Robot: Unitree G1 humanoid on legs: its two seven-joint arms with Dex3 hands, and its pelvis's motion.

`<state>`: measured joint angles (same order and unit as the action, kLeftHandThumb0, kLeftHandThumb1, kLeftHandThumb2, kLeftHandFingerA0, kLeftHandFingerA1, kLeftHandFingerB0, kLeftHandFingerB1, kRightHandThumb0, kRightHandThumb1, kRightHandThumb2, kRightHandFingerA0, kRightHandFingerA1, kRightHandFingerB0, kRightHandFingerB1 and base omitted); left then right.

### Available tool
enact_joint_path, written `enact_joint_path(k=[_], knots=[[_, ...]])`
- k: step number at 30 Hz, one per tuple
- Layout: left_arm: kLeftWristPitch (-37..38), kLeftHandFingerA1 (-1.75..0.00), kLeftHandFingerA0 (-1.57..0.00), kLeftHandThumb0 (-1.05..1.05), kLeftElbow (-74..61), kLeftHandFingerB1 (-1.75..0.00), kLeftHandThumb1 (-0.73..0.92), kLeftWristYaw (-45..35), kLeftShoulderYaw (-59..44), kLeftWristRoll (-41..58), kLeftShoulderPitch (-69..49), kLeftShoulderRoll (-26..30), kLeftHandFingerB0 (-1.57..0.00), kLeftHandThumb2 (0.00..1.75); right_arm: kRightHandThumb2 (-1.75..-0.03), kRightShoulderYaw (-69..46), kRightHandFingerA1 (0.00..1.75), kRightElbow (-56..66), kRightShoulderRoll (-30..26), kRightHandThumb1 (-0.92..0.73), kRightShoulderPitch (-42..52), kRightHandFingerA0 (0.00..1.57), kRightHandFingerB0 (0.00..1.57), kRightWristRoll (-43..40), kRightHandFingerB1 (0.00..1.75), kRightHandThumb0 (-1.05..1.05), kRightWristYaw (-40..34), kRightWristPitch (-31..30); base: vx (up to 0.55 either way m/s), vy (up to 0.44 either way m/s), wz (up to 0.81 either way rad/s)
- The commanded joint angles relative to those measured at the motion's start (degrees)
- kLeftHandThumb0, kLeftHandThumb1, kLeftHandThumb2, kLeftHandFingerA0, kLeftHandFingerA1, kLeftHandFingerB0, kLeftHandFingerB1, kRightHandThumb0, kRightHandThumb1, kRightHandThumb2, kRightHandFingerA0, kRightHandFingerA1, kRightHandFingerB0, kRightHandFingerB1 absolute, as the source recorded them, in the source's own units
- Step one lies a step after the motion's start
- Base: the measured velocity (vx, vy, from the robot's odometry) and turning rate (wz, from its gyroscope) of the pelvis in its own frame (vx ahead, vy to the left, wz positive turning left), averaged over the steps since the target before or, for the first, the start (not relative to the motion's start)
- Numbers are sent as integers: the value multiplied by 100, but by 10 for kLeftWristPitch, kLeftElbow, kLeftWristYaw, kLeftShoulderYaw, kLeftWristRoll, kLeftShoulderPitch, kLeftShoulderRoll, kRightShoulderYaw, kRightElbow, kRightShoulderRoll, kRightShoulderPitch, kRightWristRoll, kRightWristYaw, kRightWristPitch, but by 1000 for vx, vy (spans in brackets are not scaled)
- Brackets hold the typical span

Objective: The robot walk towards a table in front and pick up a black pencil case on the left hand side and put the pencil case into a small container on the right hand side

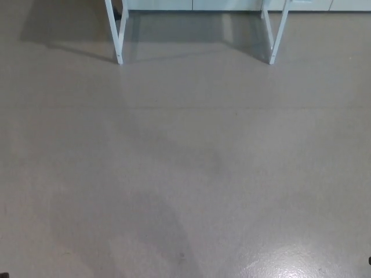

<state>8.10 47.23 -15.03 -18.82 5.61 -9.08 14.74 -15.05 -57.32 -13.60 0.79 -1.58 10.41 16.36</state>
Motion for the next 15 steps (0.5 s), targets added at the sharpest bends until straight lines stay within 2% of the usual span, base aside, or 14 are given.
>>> enact_joint_path(k=[1, 2, 3, 7, 8, 9, 11, 12, 13, 14, 15], knots=[[20, -43, -46, -21, 0, -37, 46, -16, -3, 17, -1, 10, -37, 53, -71, -5, 64, -14, -10, -29, -2, 85, 49, -17, 56, -72, 13, 36, 0, 0, 0], [21, -43, -46, -19, -1, -37, 46, -15, -2, 16, -1, 10, -37, 54, -52, -4, 60, -15, -10, -37, -2, 90, 52, -16, 52, -69, 10, 37, 0, 0, 0], [23, -43, -45, -19, 0, -37, 46, -16, -2, 17, -1, 10, -38, 53, -72, -3, 65, -18, -11, -29, -3, 86, 49, -15, 57, -71, 9, 39, 0, 0, 0], [34, -41, -44, -20, 7, -35, 46, -20, 1, 12, -2, 13, -33, 53, -73, 2, 63, -22, -13, -30, -4, 86, 48, -12, 57, -70, 7, 44, 0, 0, 0], [37, -41, -44, -20, 11, -35, 46, -20, 1, 11, -1, 14, -33, 53, -73, 4, 63, -24, -14, -30, -5, 86, 48, -10, 57, -70, 5, 45, 0, 0, 0], [40, -40, -43, -24, 9, -34, 45, -14, 7, 3, -2, 16, -32, 53, -54, 8, 60, -23, -15, -40, -4, 85, 50, -5, 51, -71, -1, 46, 0, 0, 0], [41, -39, -40, -21, 11, -34, 46, -11, 11, 0, -1, 17, -31, 53, -54, 14, 60, -22, -18, -40, -3, 85, 50, 0, 51, -73, -5, 47, 0, 0, 0], [44, -40, -38, -20, 13, -34, 47, -16, 10, 5, -1, 16, -29, 53, -74, 15, 65, -22, -19, -30, -2, 82, 48, -1, 56, -75, -6, 47, 0, 0, 0], [43, -38, -39, -22, 14, -33, 46, -15, 11, 4, -1, 17, -29, 54, -75, 17, 65, -21, -19, -31, -2, 81, 48, 0, 56, -75, -8, 47, 0, 0, 0], [43, -37, -38, -23, 16, -32, 46, -13, 13, 2, 0, 18, -28, 53, -54, 18, 61, -20, -20, -41, -1, 84, 51, 0, 52, -72, -9, 47, 0, 0, 0], [46, -37, -38, -23, 19, -32, 46, -13, 15, 0, 0, 20, -28, 53, -54, 19, 61, -20, -20, -41, -1, 84, 51, 0, 52, -72, -9, 48, 0, 0, 0]])
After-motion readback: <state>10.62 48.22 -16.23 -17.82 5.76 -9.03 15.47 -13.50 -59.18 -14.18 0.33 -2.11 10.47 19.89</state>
